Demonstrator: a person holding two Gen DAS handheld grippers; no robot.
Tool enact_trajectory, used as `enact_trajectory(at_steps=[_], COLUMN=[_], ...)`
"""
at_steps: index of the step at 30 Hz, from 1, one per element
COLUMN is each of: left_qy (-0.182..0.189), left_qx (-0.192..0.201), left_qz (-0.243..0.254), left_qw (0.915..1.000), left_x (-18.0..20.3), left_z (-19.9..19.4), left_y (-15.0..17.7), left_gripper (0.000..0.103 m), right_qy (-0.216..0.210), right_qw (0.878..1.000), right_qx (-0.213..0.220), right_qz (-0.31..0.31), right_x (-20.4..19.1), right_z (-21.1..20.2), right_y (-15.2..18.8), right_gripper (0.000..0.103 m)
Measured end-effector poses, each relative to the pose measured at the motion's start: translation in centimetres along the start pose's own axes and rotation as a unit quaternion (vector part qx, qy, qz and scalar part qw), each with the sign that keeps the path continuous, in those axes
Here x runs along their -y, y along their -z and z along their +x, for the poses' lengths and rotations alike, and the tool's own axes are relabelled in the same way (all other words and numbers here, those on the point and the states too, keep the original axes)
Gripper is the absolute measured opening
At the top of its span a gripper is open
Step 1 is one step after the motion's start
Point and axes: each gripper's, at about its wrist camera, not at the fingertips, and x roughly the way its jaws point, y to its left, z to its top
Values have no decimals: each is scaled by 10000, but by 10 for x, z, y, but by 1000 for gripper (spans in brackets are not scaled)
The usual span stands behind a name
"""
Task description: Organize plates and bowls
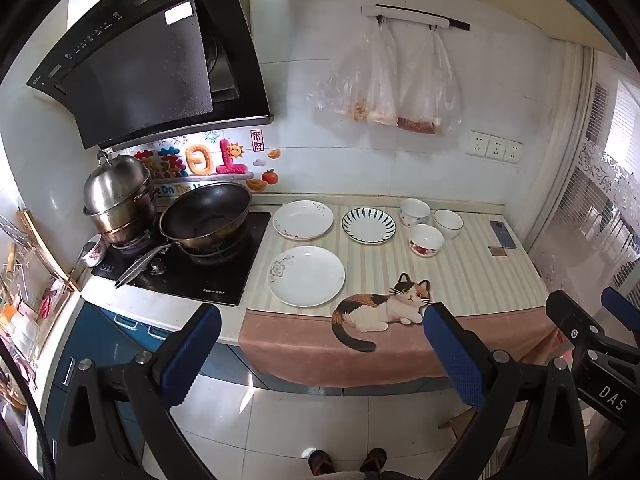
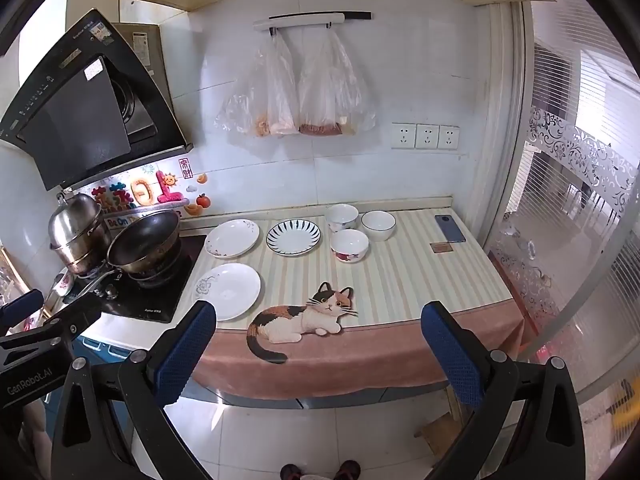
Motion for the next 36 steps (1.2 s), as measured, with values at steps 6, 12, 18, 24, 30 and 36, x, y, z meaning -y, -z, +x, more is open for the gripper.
enact_trajectory(at_steps=[6, 12, 18, 24, 30, 36], left_qy=[7, 2, 65, 55, 81, 81], left_qx=[27, 20, -37, -21, -21, -8], left_qz=[-22, -24, -18, -28, -31, -32], left_qw=[10000, 10000, 10000, 10000, 10000, 10000], left_x=[0, 0, 2, 2, 2, 1], left_z=[1, 0, 2, 3, 1, 0], left_y=[1, -1, 0, -1, 0, 1], left_gripper=[103, 103, 103, 103, 103, 103], right_qy=[-39, 15, 18, 16, 25, 28], right_qw=[10000, 10000, 10000, 10000, 10000, 10000], right_qx=[-15, -88, -78, -77, -63, -71], right_qz=[-8, -18, -10, -9, -15, -24], right_x=[3, 1, 2, 3, 4, 3], right_z=[-1, 4, 4, 4, 3, 3], right_y=[1, -2, -1, -2, -1, -1], right_gripper=[103, 103, 103, 103, 103, 103])
